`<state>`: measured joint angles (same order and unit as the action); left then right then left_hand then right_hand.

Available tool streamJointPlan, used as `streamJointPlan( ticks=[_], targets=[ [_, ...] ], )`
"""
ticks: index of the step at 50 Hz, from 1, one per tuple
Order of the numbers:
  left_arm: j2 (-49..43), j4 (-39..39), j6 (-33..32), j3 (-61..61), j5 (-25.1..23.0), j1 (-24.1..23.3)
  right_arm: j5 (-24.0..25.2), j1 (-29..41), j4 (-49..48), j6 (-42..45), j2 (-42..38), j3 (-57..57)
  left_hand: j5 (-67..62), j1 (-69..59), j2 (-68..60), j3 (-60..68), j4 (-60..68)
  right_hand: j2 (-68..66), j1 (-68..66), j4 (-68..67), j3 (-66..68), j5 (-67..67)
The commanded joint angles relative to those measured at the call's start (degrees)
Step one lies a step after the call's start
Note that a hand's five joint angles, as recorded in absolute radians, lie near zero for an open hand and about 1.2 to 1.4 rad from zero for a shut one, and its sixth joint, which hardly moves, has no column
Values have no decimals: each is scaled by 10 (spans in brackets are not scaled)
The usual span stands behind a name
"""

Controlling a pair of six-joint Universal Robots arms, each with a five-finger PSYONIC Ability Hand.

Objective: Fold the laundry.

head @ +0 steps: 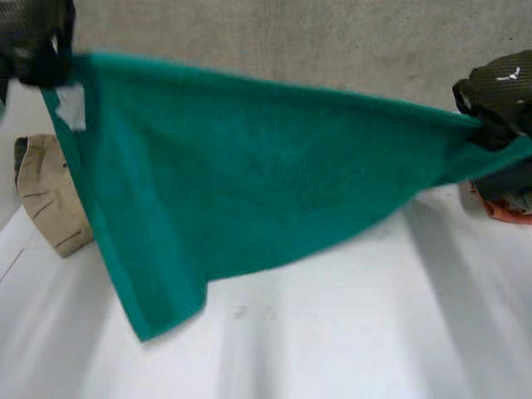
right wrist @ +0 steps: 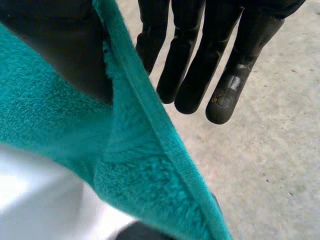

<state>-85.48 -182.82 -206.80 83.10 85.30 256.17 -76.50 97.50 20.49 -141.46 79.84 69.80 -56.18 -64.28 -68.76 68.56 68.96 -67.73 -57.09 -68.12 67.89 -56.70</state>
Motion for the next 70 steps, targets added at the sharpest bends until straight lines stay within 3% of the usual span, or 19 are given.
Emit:
streamJointPlan(
  ticks=[1,5,10,14,20,23,25,31,46,54,58,65,68,70],
  targets=[
    [-140,69,-3,32,-29,11,7,-11,111,97,31,29,-138,-157,-112,114,110,-123,-229,-119,121,-133],
    [-248,76,-7,5,-24,-7,-6,-10,98,142,-38,37,-138,-157,-112,114,110,-123,-229,-119,121,-133],
    [-370,39,-32,-133,-7,-22,-66,4,14,152,-166,-51,-138,-157,-112,114,110,-123,-229,-119,121,-133],
    [-447,-39,-79,-319,19,-29,-105,29,-165,152,-240,-154,-138,-157,-112,114,110,-123,-229,-119,121,-133],
    [-475,-217,-94,-471,28,-29,-91,46,-515,131,-249,-200,-138,-157,-112,114,110,-123,-229,-119,121,-133],
    [-471,-321,-84,-483,38,-28,-77,52,-558,126,-249,-201,-138,-157,-112,114,110,-123,-229,-119,121,-133],
    [-464,-345,-67,-482,47,-27,-75,57,-554,116,-249,-208,-138,-157,-112,114,110,-123,-229,-119,121,-133],
    [-457,-315,-35,-433,53,-20,-80,57,-520,76,-252,-189,-138,-157,-112,114,110,-123,-229,-119,121,-133],
    [-453,-305,-33,-139,40,-26,-70,58,-453,58,-306,-42,-138,-157,-112,114,110,-123,-229,-119,121,-133],
    [-415,-255,-50,-5,42,-26,-71,52,-331,62,-297,20,-138,-157,-112,114,110,-123,-229,-119,121,-133],
    [-317,-166,-77,72,41,-20,-70,50,-183,73,-217,79,-138,-157,-112,114,110,-123,-229,-119,121,-133],
    [-137,97,-192,223,46,-23,-73,10,58,149,-103,182,-138,-157,-112,114,110,-123,-229,-119,121,-133],
    [-68,213,-234,279,44,-25,-68,-13,109,204,-26,241,-138,-157,-112,114,110,-123,-229,-119,121,-133],
    [-50,231,-243,291,43,-26,-66,-23,116,224,1,267,-138,-157,-112,114,110,-123,-229,-119,121,-133]
  ],
)
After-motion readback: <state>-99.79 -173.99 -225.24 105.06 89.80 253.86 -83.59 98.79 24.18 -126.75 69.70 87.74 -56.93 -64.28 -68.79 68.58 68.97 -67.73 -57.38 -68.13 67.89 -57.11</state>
